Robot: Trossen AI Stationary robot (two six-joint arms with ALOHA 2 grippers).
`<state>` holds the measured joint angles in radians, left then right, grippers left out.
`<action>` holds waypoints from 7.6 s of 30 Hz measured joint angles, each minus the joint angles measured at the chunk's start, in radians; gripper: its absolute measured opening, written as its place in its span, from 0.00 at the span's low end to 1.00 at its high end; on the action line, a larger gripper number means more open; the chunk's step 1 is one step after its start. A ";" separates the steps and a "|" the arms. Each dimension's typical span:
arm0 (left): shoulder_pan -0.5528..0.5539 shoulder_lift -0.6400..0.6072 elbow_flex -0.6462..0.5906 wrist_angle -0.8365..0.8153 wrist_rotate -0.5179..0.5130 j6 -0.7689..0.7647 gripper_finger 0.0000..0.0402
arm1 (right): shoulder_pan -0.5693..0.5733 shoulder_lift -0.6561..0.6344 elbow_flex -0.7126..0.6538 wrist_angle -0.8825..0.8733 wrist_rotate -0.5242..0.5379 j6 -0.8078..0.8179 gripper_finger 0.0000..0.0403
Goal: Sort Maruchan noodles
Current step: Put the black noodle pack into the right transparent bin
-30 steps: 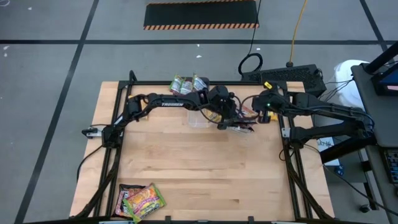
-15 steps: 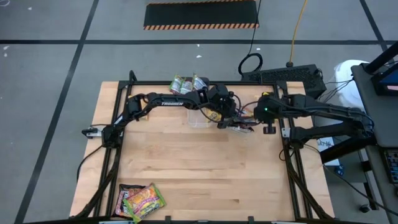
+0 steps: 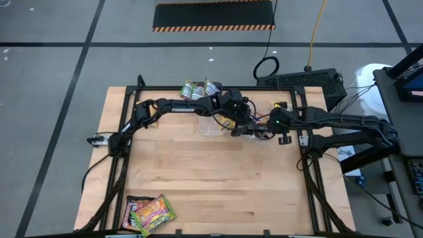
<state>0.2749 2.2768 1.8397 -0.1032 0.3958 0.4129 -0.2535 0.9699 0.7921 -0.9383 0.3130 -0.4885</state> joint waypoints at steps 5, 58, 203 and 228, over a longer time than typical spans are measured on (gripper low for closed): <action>0.000 0.000 0.000 0.000 0.000 0.000 0.00 | 0.000 0.000 0.000 0.000 -0.001 0.002 0.24; 0.066 0.000 0.000 -0.074 0.025 -0.047 0.00 | -0.031 0.056 0.139 0.013 -0.109 -0.052 0.00; 0.044 0.008 0.000 0.114 0.156 -0.123 0.00 | 0.039 0.069 0.051 -0.050 0.089 0.047 0.26; 0.044 0.008 0.000 0.111 0.185 -0.135 0.00 | 0.037 0.069 0.044 -0.024 0.072 0.053 0.05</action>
<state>0.3192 2.2845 1.8397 0.0082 0.5804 0.2783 -0.2169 1.0389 0.8356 -0.9619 0.3851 -0.4355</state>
